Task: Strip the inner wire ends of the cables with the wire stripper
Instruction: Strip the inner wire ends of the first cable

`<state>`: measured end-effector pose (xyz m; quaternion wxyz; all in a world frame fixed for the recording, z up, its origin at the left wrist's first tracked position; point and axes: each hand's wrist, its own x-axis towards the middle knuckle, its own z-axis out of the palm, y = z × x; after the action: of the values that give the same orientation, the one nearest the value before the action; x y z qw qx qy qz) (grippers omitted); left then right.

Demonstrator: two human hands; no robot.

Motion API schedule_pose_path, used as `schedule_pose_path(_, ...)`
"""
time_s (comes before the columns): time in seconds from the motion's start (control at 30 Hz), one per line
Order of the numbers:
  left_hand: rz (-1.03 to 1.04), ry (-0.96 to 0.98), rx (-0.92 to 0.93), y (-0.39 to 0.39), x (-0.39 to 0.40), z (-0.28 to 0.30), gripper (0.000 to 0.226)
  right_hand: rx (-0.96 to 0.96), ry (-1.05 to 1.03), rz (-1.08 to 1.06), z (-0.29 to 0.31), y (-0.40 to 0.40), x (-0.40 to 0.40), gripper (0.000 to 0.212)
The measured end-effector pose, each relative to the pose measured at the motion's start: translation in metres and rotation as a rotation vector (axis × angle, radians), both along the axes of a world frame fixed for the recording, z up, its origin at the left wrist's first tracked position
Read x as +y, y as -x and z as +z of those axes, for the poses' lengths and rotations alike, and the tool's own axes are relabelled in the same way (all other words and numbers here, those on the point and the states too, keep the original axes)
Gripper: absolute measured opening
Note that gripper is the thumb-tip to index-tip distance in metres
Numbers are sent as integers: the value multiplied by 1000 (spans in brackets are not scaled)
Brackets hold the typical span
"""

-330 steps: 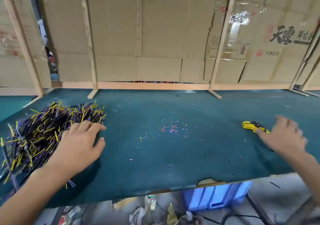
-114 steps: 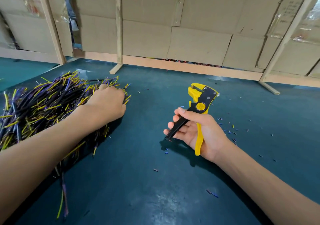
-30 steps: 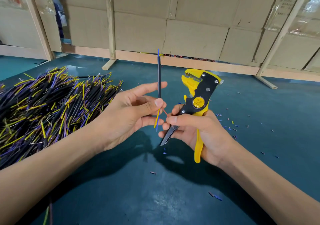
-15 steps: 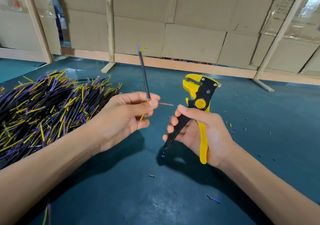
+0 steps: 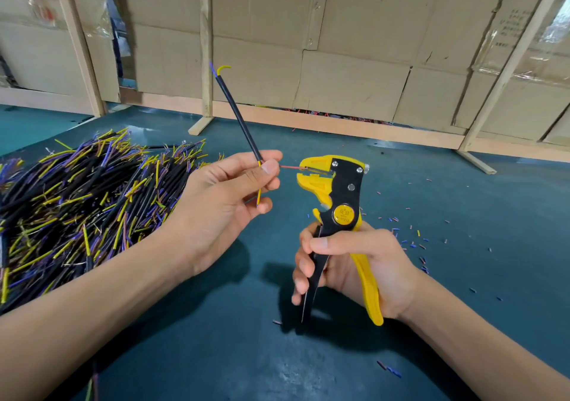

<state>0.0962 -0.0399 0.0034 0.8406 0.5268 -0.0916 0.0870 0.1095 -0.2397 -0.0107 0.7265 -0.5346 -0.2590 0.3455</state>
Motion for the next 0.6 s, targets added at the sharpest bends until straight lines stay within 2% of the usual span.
schedule_pose_path(0.6,42,-55,-53,1,-2,-4,22,21,-27,43,-6,-2,0,12)
